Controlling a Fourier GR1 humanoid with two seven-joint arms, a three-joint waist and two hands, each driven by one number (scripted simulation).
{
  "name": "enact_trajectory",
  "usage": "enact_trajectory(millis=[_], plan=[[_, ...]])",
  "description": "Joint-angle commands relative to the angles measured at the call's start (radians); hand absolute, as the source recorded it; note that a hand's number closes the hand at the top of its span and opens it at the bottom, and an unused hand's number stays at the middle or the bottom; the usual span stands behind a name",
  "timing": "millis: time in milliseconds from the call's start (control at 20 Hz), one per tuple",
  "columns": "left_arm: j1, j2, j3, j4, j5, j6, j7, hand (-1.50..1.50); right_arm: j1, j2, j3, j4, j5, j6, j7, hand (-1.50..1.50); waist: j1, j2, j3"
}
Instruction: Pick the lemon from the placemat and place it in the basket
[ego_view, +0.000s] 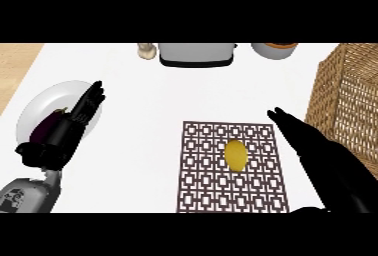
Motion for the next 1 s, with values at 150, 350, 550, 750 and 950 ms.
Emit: enact_trajectory(millis=[150,350,550,750,950], plan=[[-0.023,-0.034,0.039,0.007,-0.035,-0.036,0.017,0.0,0.1,0.08,0.008,0.138,0.161,-0.101,-0.144,-1.5,0.005,0.003,0.001],[0.004,-0.042,0.076,-0.05,-0.034,-0.07,0.061,0.0,0.118,0.14,0.041,0.2,0.245,-0.146,-0.199,-1.5,0.007,0.002,0.001],[-0.008,-0.058,0.086,0.017,-0.047,-0.082,0.015,0.0,0.102,0.177,0.079,0.444,0.373,-0.307,-0.355,-1.5,0.011,0.005,0.001],[0.061,-0.087,0.1,-0.077,-0.093,-0.102,0.039,0.0,0.113,0.185,0.013,0.443,0.372,-0.267,-0.39,-1.5,0.009,0.002,0.001],[-0.014,-0.137,0.119,-0.013,-0.136,-0.101,0.062,0.0,0.153,0.212,0.028,0.479,0.427,-0.327,-0.479,-1.5,0.006,0.002,0.001]])
